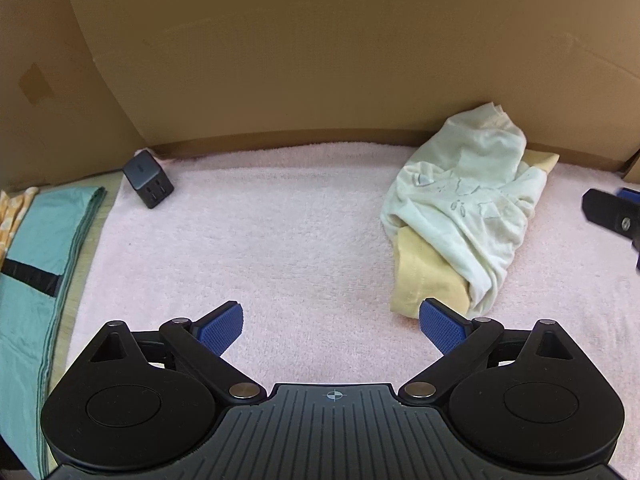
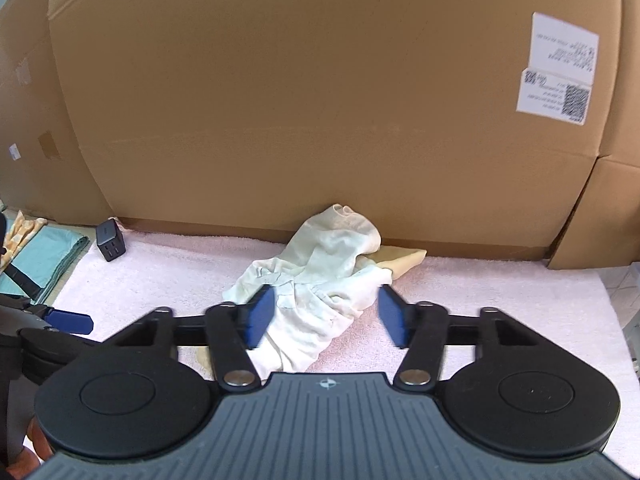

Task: Fold clothes
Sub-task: 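Grasp the shirt fabric with the right gripper and lift it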

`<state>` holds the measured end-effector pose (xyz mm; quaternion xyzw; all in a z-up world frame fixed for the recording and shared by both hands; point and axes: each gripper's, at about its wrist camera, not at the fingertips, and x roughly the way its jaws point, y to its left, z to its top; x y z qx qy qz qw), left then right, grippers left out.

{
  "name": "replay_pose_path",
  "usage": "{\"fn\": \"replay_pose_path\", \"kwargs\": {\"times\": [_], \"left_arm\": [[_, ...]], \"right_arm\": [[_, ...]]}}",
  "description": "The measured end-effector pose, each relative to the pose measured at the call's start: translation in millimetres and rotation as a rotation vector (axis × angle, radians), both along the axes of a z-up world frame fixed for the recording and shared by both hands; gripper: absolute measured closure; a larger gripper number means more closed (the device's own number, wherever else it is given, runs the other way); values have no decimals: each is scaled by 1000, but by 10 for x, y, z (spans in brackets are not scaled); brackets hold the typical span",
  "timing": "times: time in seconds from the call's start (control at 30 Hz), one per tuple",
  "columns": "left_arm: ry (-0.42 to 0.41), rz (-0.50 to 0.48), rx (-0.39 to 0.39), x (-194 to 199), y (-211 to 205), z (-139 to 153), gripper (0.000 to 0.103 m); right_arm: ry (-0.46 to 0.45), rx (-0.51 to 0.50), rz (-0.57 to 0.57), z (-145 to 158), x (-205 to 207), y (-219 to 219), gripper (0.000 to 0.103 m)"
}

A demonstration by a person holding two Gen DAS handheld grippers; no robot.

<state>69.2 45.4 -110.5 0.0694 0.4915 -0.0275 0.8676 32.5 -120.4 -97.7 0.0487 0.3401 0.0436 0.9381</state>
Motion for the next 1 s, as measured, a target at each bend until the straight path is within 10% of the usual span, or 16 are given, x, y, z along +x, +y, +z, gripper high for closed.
{"fn": "replay_pose_path", "kwargs": {"times": [0.07,0.43,0.57,0.83,1.0], "left_arm": [[15,-3,3,50,25,-60,3],[52,13,8,215,193,-202,3],[64,30,13,226,250,-231,3],[71,49,21,186,267,-228,3],[58,36,23,125,197,-193,3]], "right_arm": [[25,13,13,-60,115,31,101],[115,14,205,-290,599,486,91],[134,-36,274,-403,708,713,33],[175,-90,293,-561,760,671,96],[128,147,162,-340,626,224,99]]}}
